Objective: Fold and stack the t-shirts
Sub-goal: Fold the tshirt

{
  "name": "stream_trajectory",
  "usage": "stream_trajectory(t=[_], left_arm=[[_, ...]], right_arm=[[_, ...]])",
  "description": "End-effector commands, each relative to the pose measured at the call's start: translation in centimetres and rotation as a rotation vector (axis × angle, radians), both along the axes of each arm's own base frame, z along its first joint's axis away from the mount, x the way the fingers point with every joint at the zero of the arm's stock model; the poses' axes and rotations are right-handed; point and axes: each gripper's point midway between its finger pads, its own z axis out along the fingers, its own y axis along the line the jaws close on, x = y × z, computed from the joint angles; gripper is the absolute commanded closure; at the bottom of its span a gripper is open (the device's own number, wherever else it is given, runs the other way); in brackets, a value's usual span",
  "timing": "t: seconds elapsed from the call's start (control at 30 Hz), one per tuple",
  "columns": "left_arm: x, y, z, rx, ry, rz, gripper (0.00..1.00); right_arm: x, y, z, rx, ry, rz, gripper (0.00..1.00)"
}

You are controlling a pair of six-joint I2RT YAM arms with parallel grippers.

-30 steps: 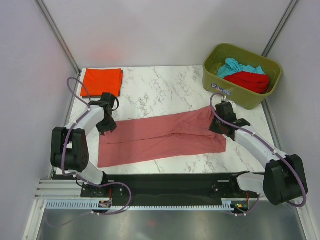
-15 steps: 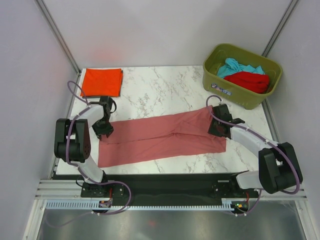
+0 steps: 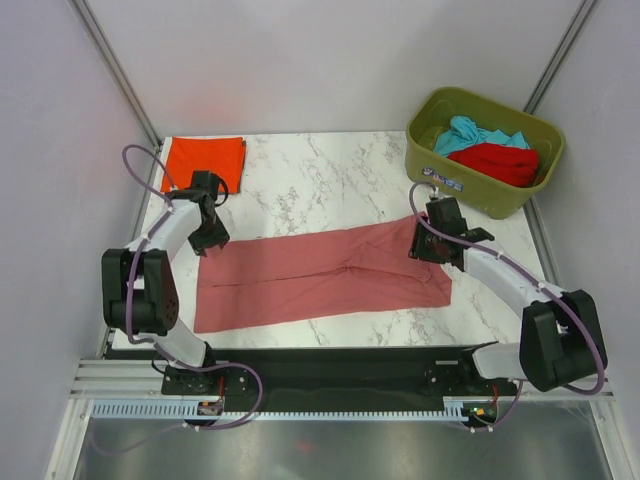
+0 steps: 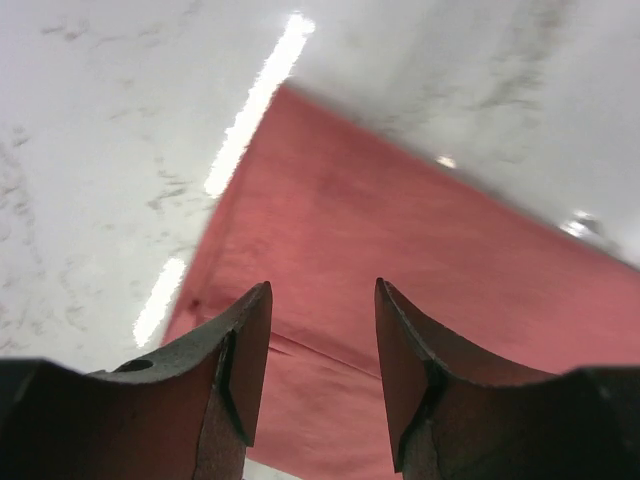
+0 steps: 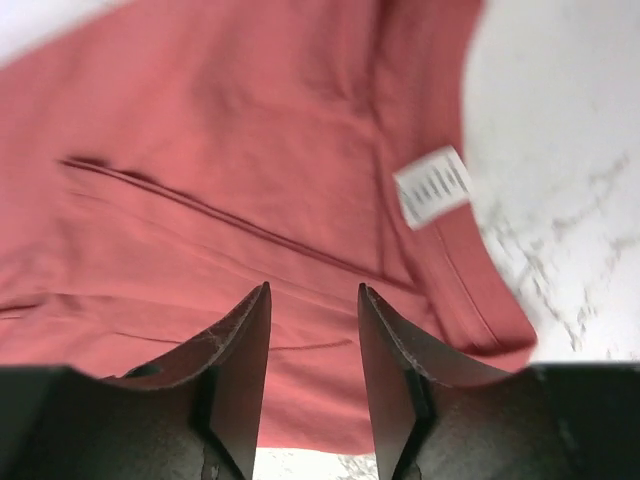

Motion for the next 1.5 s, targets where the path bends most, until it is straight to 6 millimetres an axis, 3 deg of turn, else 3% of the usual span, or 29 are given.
stream_trajectory(t=[0.0,0.17,0.2,0.3,0.37,0.47,0.67,0.77,0.93,1.07,1.27,1.47], left_arm=[[3.1,-5.4,4.0,-0.2,-0.179,-0.231,0.47],[2.5,-12.6,4.3,-0.529,-0.258,-0.426,0.47],[2.4,-14.9,4.9,-0.592,-0.287,-0.489,0.47],[1.6,-18.0,5.2,-0.657,-0.277,-0.571,0.47],[1.4,-19.1,5.8,-0.72,-0.271,-0.58,0.47],[2.1,-18.6,5.1,-0.685,-0.272,-0.539,0.46],[2.6,-16.9,-0.6,-0.695,-0.118,-0.309,0.49],[2.4,-17.3,-1.3,-0.711,-0.092,-0.318,0.49],[2.7,-16.9,-0.6,-0.687,-0.124,-0.334,0.48],[2.7,-17.1,-0.1,-0.695,-0.132,-0.335,0.48],[2.4,-17.7,-0.2,-0.687,-0.13,-0.348,0.48],[2.2,-17.7,-0.1,-0.672,-0.135,-0.354,0.48]], right_arm=[[2.6,3.2,2.4,0.058,-0.053,0.219,0.49],[3.8,5.7,0.6,0.107,0.038,0.376,0.46],[4.3,5.9,0.4,0.106,0.043,0.398,0.44],[5.2,6.9,0.5,0.115,0.043,0.467,0.41],[5.7,7.3,0.2,0.079,0.027,0.534,0.41],[6.4,7.6,-0.4,0.047,0.046,0.593,0.4],[6.4,8.2,-2.0,0.039,0.073,0.678,0.39],[6.1,8.4,-3.1,0.053,0.101,0.711,0.4],[5.7,9.1,-3.4,0.078,0.109,0.738,0.44],[5.4,9.6,-2.9,0.071,0.1,0.739,0.7],[4.5,10.6,-1.9,0.062,0.083,0.751,0.78],[3.5,11.8,-0.9,0.071,0.076,0.74,1.0]])
